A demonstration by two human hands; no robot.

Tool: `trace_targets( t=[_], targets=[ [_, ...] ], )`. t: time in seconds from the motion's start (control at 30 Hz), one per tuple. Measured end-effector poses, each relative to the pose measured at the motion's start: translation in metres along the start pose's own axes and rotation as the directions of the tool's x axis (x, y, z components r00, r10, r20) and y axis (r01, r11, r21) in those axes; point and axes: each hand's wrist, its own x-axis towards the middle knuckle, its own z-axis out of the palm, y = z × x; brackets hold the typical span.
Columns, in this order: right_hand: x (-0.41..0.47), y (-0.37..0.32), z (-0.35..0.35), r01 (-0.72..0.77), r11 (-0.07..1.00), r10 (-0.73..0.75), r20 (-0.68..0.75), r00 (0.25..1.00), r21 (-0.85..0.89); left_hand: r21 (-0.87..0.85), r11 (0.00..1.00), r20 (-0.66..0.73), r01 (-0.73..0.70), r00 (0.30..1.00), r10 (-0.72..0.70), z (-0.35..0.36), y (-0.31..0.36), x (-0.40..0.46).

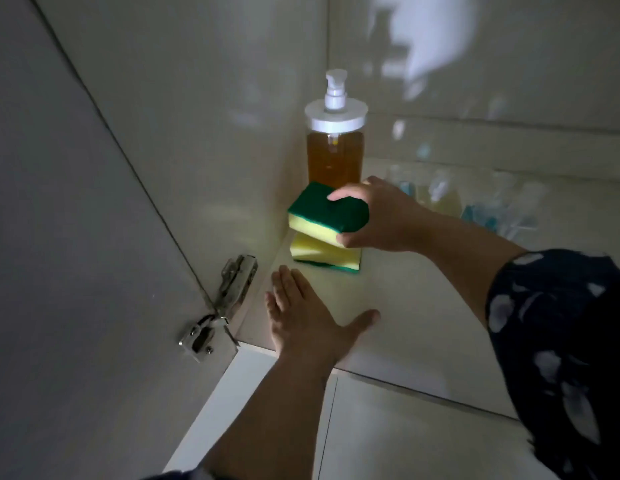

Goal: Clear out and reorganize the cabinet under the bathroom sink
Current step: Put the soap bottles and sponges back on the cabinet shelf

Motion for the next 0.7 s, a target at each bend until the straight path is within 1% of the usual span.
trace_targets(
  t=[0.07,0.2,0.33,0.47,0.6,0.7],
  targets=[
    [0.005,-0.001,0.005,0.016,1.000,-0.016,0.041,0.999,0.004,0.059,0.998,0.062,-0.023,0.998,0.019,0.001,-0.001,-0.003],
    [0.009,0.004,0.013,0.011,0.998,-0.003,0.118,0.993,-0.064,0.099,0.995,0.057,-0.018,0.998,0.012,0.001,0.001,-0.001],
    [0.006,0.008,0.020,-0.021,0.997,0.028,0.093,0.995,-0.072,0.140,0.990,0.058,-0.018,0.998,0.010,0.002,0.002,-0.001],
    [-0.002,0.003,0.015,-0.040,0.993,0.052,0.104,0.993,-0.109,0.165,0.986,0.068,-0.027,0.998,0.016,0.000,0.001,0.000],
    [-0.029,-0.008,0.001,-0.057,0.985,0.075,0.100,0.992,-0.164,0.182,0.982,0.147,-0.045,0.989,0.018,-0.009,0.002,0.000],
    [-0.066,-0.014,-0.003,-0.054,0.984,0.073,0.109,0.991,-0.167,0.179,0.981,0.272,-0.072,0.962,0.021,-0.028,0.001,-0.007]
  ],
)
